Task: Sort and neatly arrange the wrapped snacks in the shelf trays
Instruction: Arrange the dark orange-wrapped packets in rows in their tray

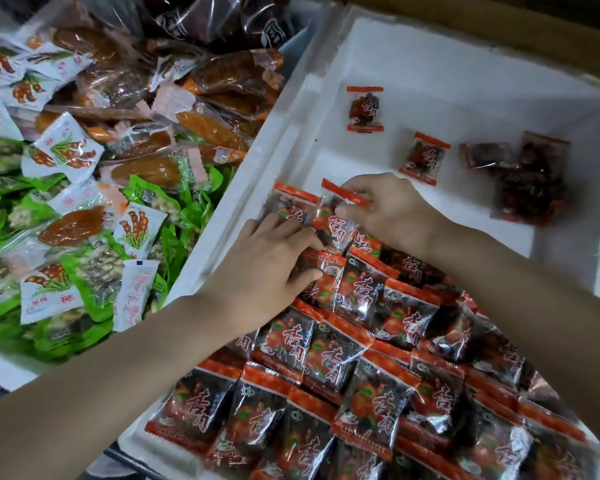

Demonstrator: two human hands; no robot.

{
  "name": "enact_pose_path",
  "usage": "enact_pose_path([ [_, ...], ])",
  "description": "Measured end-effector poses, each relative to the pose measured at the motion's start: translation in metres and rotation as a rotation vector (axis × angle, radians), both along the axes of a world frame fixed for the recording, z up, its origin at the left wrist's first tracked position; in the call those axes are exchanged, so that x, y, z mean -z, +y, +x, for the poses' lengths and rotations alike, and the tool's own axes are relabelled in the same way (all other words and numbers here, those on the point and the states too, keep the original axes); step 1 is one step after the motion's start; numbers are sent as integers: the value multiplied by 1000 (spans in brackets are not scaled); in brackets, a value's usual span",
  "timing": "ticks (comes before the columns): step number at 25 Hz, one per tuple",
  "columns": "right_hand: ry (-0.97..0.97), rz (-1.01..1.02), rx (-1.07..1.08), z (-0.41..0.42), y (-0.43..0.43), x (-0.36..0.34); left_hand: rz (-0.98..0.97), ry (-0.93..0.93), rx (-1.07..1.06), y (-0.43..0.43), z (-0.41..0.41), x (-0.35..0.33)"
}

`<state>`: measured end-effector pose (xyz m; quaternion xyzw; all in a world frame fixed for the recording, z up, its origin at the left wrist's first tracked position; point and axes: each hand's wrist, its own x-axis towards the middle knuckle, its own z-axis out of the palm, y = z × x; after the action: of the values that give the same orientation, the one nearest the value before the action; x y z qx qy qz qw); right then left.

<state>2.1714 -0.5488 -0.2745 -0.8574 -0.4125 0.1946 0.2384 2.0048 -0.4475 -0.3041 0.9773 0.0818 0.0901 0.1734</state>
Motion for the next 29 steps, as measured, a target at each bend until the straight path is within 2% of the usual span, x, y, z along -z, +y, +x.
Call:
enact_pose_path([
  [3,-67,-86,-46,4,4,1,38,-44,-24,0,5,1],
  [6,4,-122,-108,4,4,-1,64,-66,-16,-2,7,3],
  [8,31,-106,-142,1,3,1,77,-66,-8,-1,8,4],
  [11,-46,-44,-157,-3,1,9,92,-53,10,2,9,3],
  [13,-91,24,-110,-2,-9,13,101,-55,15,3,12,0],
  [16,-186,169,83,18,-27,15,19,-86,13,5,29,-8],
  [17,-249,148,137,34,-31,17,-11,-105,14,7,41,-10],
  [20,-354,-118,213,82,-34,29,-10,-159,36,14,90,-11],
  [25,-224,-177,217,108,-19,41,39,85,-14,33,187,-1],
  [29,-289,-160,118,108,-4,45,-3,236,-63,45,223,16],
])
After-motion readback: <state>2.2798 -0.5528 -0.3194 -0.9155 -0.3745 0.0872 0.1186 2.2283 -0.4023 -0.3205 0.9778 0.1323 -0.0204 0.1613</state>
